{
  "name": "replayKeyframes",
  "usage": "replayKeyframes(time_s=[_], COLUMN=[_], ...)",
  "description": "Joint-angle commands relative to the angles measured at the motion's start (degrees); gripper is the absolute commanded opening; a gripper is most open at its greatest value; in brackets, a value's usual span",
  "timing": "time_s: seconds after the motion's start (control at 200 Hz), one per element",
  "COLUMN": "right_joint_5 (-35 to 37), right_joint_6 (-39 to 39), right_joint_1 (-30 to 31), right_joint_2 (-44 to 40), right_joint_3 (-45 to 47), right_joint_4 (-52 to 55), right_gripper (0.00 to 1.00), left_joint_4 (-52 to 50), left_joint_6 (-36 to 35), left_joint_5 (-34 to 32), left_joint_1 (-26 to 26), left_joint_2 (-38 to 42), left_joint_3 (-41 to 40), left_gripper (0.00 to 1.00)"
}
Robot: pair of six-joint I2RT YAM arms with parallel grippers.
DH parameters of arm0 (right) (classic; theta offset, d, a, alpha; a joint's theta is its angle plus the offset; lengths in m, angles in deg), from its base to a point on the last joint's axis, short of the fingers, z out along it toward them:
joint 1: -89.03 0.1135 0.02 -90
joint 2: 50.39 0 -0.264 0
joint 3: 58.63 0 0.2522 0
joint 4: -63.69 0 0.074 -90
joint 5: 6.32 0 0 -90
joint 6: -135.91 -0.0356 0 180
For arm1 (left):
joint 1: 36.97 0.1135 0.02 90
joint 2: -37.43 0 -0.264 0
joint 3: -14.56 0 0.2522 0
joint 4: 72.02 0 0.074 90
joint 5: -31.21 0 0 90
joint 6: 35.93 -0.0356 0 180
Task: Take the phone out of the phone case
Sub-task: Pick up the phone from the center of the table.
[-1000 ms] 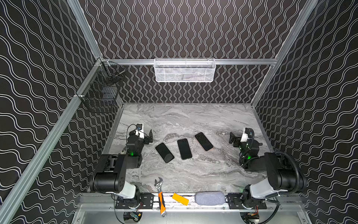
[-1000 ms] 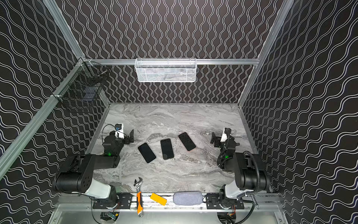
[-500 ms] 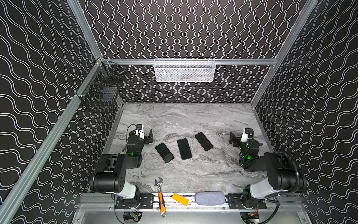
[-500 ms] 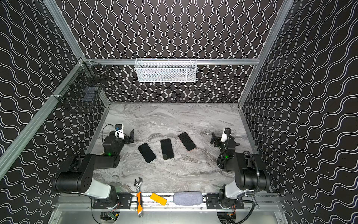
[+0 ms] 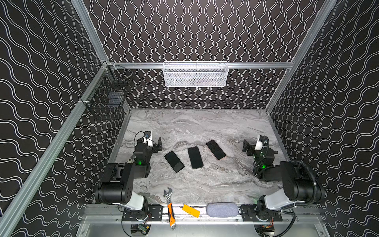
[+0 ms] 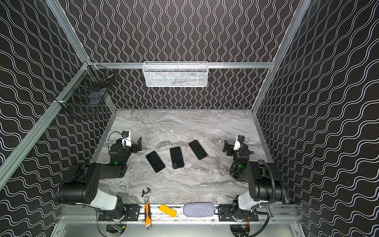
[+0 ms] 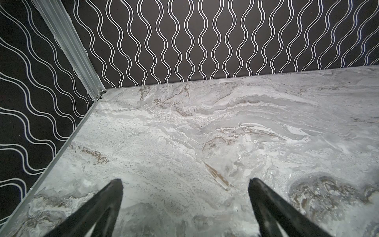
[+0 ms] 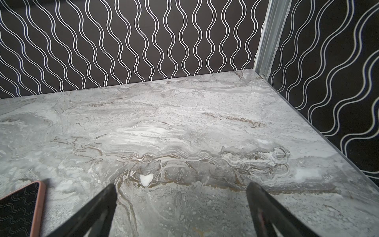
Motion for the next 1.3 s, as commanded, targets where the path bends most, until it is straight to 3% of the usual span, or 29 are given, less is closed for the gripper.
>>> replayKeyframes(time_s=[0.0, 0.255, 0.335, 0.45, 0.561, 0.686, 0.746, 0.836, 0.891, 0.971, 1.136, 1.291], right_joint_5=[0.0, -0.2, 0.0, -0.8, -3.0, -2.2, -7.1, -14.0, -17.5, -23.4, -26.8, -17.9], right_joint_6=[0.6, 0.3, 0.4, 0.9, 1.7, -4.6, -4.0, -5.4, -7.1, -8.0, -10.4, -10.5], right_joint_1=[0.1, 0.1, 0.0, 0.0, 0.1, 0.0, 0.0, 0.0, 0.0, 0.0, 0.1, 0.3], right_joint_2=[-0.1, 0.0, -0.1, -0.8, -4.6, -6.7, -5.1, -1.8, -0.9, -2.7, -9.1, -18.4], right_joint_3=[-0.1, -0.1, 0.0, -1.1, -4.4, -18.1, -25.2, -33.0, -35.6, -35.7, -34.6, -31.1], right_joint_4=[-2.6, -2.6, -2.6, -0.2, 8.7, 36.8, 47.6, 57.0, 59.4, 59.0, 56.9, 56.8], right_gripper=[1.00, 1.00, 1.00, 1.00, 1.00, 1.00, 1.00, 1.00, 1.00, 1.00, 1.00, 1.00], left_joint_4=[1.6, 1.4, -0.5, -17.7, -41.5, -63.4, -71.4, -79.4, -82.6, -85.1, -87.6, -87.3], left_joint_6=[-0.1, 0.0, 0.7, 0.7, 12.2, 15.8, 20.5, 21.1, 21.0, 19.4, 16.2, 12.4], left_joint_5=[0.2, -0.7, -3.9, -14.4, -22.5, -14.4, -12.4, -3.7, 0.3, 1.1, 1.3, 2.2], left_joint_1=[0.0, -0.3, -0.5, -3.8, -4.0, -4.0, -4.0, -4.3, -4.5, -5.5, -5.5, -5.6], left_joint_2=[0.1, 0.4, 3.8, 13.2, 20.6, 20.7, 18.9, 15.8, 15.2, 16.5, 19.5, 20.3], left_joint_3=[0.4, 0.3, 0.2, 6.0, 17.9, 33.1, 39.3, 47.5, 50.6, 53.2, 54.0, 52.1], left_gripper=[0.99, 0.99, 0.99, 0.99, 0.99, 0.99, 0.99, 0.99, 0.99, 0.99, 0.99, 0.99])
